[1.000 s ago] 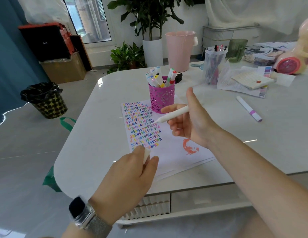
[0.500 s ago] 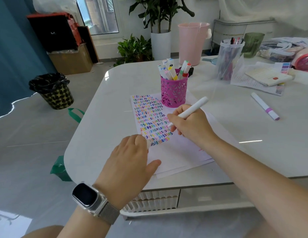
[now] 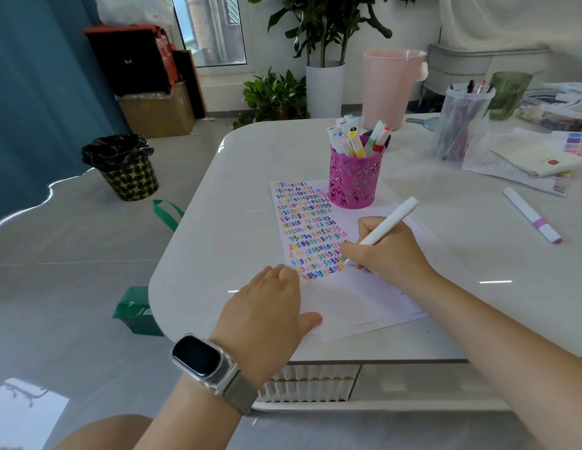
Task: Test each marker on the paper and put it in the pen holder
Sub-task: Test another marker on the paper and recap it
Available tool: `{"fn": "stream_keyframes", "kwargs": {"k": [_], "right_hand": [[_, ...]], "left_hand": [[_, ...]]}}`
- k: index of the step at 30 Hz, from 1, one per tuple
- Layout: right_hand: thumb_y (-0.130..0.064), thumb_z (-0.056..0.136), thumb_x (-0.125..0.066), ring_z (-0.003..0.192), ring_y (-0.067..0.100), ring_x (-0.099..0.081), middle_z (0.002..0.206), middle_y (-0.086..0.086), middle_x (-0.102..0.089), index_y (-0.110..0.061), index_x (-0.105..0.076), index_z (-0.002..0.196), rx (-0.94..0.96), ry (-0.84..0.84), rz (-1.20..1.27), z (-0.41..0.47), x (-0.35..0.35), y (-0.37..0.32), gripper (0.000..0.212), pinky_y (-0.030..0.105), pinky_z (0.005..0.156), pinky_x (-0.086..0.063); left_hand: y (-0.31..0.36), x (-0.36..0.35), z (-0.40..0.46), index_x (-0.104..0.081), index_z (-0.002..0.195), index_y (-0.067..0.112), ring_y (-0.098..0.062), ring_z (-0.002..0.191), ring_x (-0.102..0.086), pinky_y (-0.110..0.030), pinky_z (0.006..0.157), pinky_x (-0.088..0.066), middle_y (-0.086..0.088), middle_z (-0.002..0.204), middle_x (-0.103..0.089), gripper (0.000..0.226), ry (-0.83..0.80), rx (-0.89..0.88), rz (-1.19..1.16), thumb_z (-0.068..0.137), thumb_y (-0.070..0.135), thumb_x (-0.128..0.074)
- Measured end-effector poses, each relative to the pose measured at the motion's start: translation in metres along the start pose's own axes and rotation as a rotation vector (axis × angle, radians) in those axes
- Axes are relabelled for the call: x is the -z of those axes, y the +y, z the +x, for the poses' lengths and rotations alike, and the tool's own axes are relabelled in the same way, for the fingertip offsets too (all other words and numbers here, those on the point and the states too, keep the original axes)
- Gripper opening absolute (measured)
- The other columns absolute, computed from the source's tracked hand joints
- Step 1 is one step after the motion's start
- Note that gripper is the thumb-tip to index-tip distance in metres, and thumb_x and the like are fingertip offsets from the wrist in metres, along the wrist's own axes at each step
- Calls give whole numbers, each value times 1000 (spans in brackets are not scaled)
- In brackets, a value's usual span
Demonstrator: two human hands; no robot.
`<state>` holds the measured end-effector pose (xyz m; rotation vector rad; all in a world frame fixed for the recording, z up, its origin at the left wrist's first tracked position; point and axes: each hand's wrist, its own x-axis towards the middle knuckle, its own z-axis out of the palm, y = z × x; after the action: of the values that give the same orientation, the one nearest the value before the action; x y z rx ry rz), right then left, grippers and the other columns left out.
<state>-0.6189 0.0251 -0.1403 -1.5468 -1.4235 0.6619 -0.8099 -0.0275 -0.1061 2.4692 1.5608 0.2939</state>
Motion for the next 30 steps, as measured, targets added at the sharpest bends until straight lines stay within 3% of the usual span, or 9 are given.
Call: {"fn": "stream_keyframes", "kwargs": {"k": [4, 9, 14, 23, 27, 30], "right_hand": [[-8, 69, -73, 43, 9, -59, 44, 0, -47, -16, -36, 50, 8, 3, 1, 1, -1, 3, 43, 23, 45, -40], [-11, 68, -74, 47, 15, -54, 45, -1, -47, -17, -35, 49, 36, 22, -51, 2, -3, 4, 44, 24, 48, -36], [-11, 68, -74, 43, 11, -55, 40, -7, -46, -18, -35, 48, 42, 3, -60, 2, -4, 5, 44, 22, 46, -35], [-9, 68, -73, 44, 10, -58, 43, -5, -40, -18, -32, 48, 29, -18, -32, 4, -1, 5, 46, 26, 49, -40], [-7, 69, -73, 45, 12, -57, 50, 4, -39, -16, -32, 50, 17, -18, -30, 4, -1, 4, 46, 27, 50, -41], [-8, 69, -73, 42, 8, -56, 46, 2, -41, -15, -34, 51, -10, -24, -17, 5, -1, 1, 44, 21, 45, -38]], "left_hand": [[0, -1, 1, -39, 103, 18, -12, 107, -43, -20, 78, -30, 5, 112, -47, 33, 6, -14, -3, 91, 48, -47], [-2, -3, 1, -41, 108, 16, -12, 111, -42, -21, 83, -33, 5, 116, -46, 36, 11, -26, 1, 92, 48, -47], [0, -1, 1, -36, 96, 20, -13, 107, -43, -21, 81, -32, 5, 112, -46, 30, 14, -37, -5, 92, 47, -47], [1, 2, 0, -31, 93, 20, -12, 108, -43, -21, 81, -32, 5, 112, -46, 31, 12, -36, 5, 92, 47, -46], [1, 2, -1, -32, 94, 20, -12, 107, -43, -20, 79, -32, 6, 111, -45, 30, 1, -32, 15, 92, 47, -46], [0, 2, 0, -32, 94, 21, -12, 106, -43, -20, 79, -31, 6, 111, -46, 31, -22, -21, 30, 92, 48, -46]]}}
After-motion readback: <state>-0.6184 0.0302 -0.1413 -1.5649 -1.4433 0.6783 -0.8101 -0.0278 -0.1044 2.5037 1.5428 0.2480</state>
